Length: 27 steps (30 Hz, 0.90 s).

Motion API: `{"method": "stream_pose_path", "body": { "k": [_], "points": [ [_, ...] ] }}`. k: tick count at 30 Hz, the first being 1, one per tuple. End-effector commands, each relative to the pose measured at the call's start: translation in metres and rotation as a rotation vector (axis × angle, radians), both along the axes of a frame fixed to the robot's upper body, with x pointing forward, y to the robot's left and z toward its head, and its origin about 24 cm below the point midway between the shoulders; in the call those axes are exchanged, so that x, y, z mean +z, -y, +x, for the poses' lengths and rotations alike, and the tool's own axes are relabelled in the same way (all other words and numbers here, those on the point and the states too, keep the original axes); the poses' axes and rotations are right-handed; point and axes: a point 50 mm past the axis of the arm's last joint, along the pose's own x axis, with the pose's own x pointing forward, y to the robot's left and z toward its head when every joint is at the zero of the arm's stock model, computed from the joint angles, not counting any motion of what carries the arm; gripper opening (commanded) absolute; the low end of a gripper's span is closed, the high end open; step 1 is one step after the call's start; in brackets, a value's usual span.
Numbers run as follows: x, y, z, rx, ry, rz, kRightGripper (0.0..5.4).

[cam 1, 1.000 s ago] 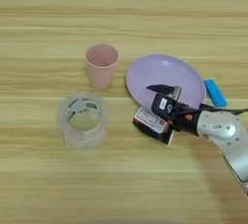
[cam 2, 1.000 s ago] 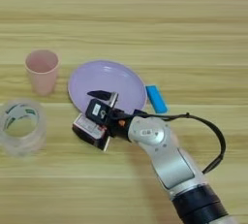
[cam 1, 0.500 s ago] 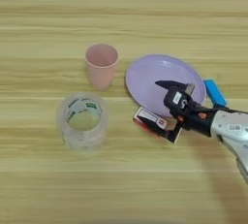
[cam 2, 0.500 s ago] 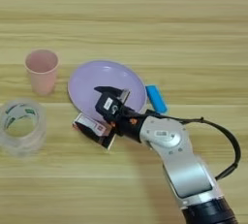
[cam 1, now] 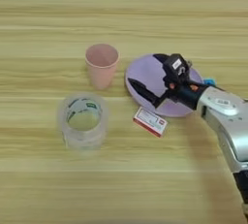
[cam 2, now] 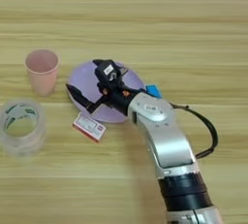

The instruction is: Move the objects on the table

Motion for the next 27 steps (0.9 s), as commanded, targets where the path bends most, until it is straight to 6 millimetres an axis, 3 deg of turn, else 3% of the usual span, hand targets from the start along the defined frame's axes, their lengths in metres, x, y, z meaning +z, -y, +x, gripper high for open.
{"method": "stream_pose_path", "body": {
  "k": [1,12,27],
  "points": [
    [0.028,-0.008,0.018,0.006,0.126,0.025,5.38],
    [0.013,-0.02,0.017,0.083,0.095,-0.009,5.38],
    [0.012,-0.042,0.019,0.171,0.084,0.024,5.38]
  ]
}}
